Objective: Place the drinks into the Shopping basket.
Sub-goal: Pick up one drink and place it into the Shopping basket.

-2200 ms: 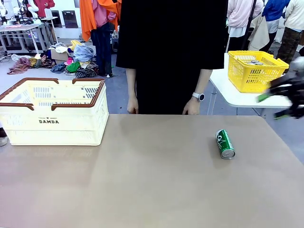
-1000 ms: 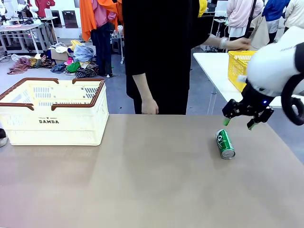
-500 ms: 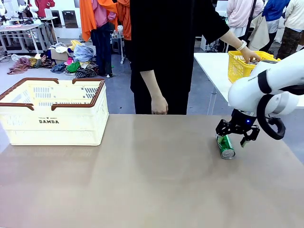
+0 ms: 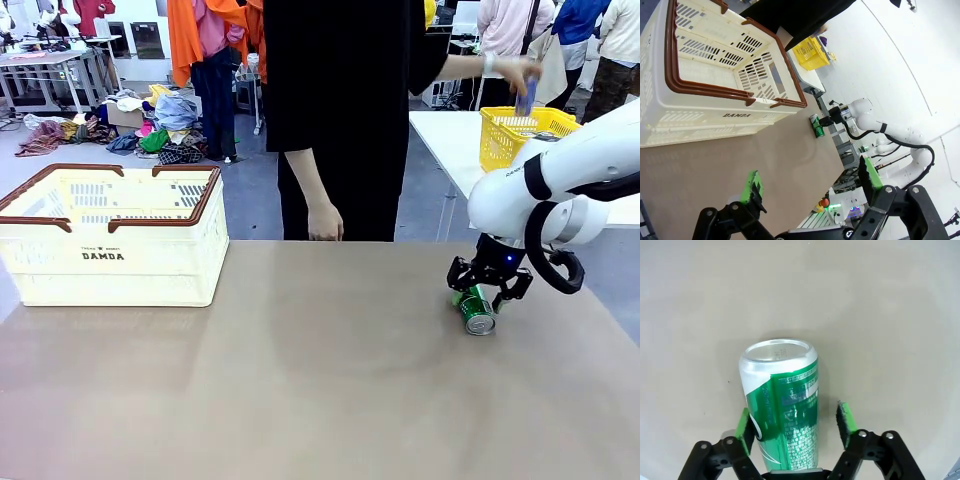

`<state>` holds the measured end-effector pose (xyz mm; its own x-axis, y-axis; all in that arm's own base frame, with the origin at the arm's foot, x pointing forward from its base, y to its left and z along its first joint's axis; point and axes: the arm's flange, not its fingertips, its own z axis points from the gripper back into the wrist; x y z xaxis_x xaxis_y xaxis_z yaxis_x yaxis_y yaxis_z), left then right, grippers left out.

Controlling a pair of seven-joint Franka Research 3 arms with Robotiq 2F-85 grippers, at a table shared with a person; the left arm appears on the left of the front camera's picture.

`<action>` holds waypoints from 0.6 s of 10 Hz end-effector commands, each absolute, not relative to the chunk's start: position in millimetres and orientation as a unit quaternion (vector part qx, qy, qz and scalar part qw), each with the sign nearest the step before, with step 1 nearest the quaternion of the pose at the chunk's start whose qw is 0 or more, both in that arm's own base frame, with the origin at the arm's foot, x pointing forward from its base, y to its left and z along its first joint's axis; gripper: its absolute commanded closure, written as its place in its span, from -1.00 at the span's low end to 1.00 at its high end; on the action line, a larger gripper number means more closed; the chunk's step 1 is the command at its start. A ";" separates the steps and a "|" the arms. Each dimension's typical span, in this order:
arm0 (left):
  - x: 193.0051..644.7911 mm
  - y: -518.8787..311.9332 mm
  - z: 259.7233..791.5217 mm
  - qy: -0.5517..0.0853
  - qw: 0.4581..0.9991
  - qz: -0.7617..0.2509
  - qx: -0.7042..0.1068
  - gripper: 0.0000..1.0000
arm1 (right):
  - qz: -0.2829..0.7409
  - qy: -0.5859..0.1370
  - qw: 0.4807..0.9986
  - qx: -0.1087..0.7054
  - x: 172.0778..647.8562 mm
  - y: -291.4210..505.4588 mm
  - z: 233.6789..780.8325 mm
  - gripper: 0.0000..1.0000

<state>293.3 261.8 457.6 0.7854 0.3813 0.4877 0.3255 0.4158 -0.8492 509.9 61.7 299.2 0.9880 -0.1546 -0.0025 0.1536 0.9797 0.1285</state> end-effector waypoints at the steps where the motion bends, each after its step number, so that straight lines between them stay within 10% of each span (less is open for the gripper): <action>1: 293.3 261.6 461.4 -0.333 0.768 0.016 -0.547 -1.00 | -0.067 -0.014 0.996 0.056 514.2 65.6 296.2 1.00; 6: 293.3 261.6 461.4 -0.333 0.768 0.016 -0.547 -1.00 | -0.044 0.042 0.987 0.149 461.8 -6.2 366.5 1.00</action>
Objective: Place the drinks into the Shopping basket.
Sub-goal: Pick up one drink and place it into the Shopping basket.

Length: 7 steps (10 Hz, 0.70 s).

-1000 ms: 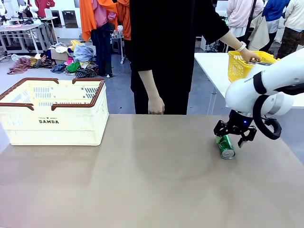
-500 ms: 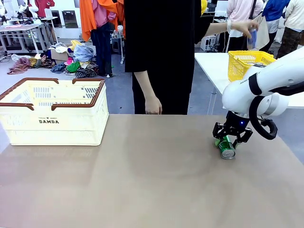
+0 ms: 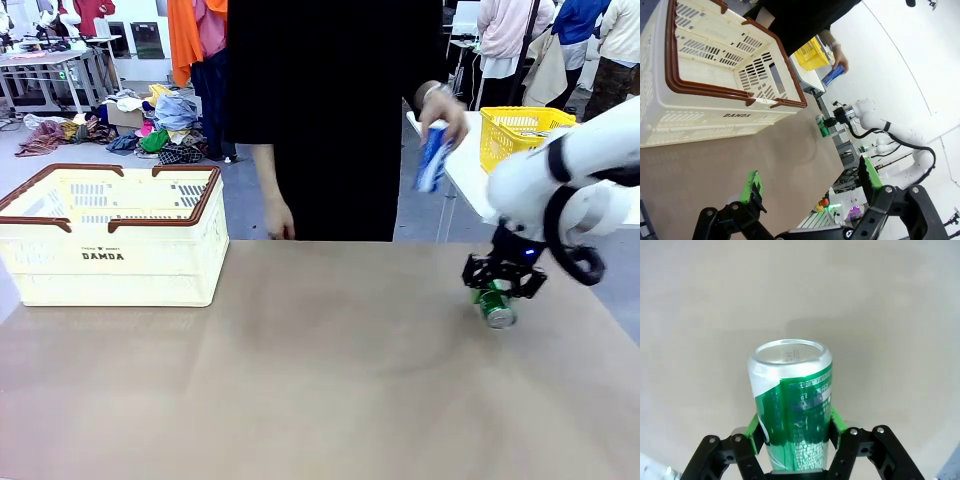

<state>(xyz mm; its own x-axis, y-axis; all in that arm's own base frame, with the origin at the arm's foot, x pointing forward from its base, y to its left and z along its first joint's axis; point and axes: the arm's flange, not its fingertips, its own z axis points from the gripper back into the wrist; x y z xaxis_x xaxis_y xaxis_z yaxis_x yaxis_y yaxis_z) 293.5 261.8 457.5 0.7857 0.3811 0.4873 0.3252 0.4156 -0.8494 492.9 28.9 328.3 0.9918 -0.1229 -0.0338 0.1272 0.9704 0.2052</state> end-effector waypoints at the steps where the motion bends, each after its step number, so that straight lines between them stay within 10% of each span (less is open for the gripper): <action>1: 293.3 261.6 461.4 -0.333 0.768 0.016 -0.547 -1.00 | -0.034 0.133 0.978 0.157 410.4 -56.8 404.5 1.00; 4: 293.3 261.6 461.4 -0.333 0.768 0.016 -0.547 -1.00 | -0.047 0.062 0.956 0.281 292.1 -183.6 457.6 1.00; 7: 293.3 261.6 461.4 -0.333 0.768 0.016 -0.547 -1.00 | -0.068 0.003 0.947 0.314 280.1 -207.6 440.7 1.00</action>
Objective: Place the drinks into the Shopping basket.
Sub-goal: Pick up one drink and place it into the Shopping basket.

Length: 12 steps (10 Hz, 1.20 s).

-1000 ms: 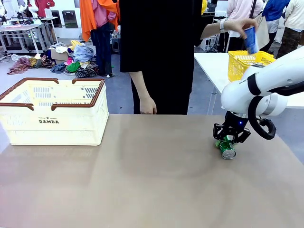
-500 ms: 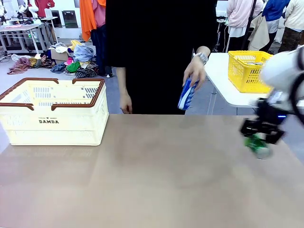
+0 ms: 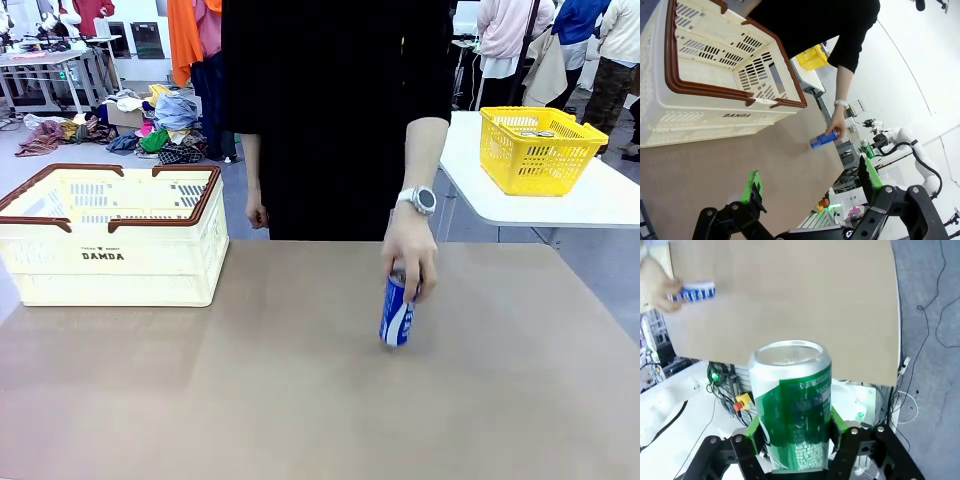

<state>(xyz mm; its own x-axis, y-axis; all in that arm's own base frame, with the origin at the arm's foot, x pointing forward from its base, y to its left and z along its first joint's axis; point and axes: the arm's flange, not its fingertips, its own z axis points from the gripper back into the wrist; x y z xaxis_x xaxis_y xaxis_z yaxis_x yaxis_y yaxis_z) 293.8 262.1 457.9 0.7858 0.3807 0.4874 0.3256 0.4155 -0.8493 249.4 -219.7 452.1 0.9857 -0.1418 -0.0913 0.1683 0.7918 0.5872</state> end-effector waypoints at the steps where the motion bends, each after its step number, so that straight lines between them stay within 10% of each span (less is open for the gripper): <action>1: 293.3 261.6 461.4 -0.333 0.768 0.016 -0.547 -1.00 | -0.067 -0.007 0.945 0.321 283.3 -211.9 438.3 1.00; 12: 293.3 261.6 461.4 -0.333 0.768 0.016 -0.547 -1.00 | 0.000 -0.044 0.952 0.304 369.8 -78.5 459.5 1.00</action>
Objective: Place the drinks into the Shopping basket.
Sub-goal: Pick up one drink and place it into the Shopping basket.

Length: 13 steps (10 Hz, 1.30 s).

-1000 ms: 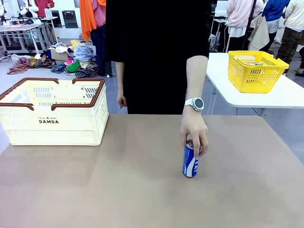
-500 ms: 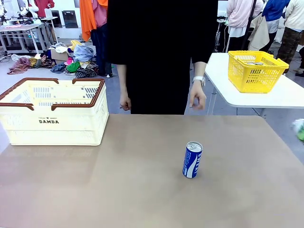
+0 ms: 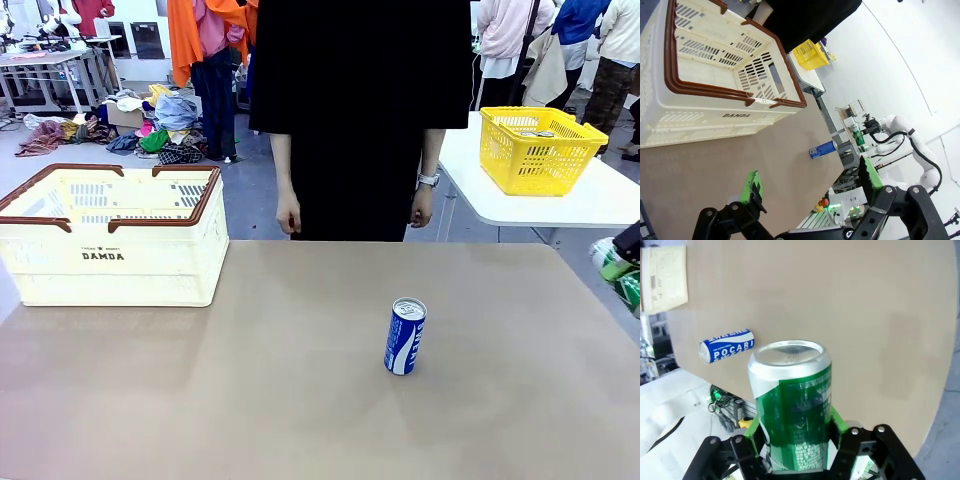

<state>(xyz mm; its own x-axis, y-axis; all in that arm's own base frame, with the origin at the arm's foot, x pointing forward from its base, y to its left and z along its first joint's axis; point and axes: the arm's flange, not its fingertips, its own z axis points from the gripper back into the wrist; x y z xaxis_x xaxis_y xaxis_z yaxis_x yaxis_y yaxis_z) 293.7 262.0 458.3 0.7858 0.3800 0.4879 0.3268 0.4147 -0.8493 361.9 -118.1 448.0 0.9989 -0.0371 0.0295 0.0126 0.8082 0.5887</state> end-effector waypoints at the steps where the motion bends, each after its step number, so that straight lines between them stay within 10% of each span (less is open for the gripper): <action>1: 293.3 261.6 461.4 -0.333 0.768 0.016 -0.547 -1.00 | 0.028 -0.047 0.954 0.296 380.6 -41.1 479.5 1.00; 5: 293.3 261.6 461.4 -0.333 0.768 0.016 -0.547 -1.00 | 0.150 -0.016 0.963 0.222 435.0 152.6 527.2 1.00; 13: 293.3 261.6 461.4 -0.333 0.768 0.016 -0.547 -1.00 | 0.111 -0.029 0.978 0.177 407.9 421.5 376.2 1.00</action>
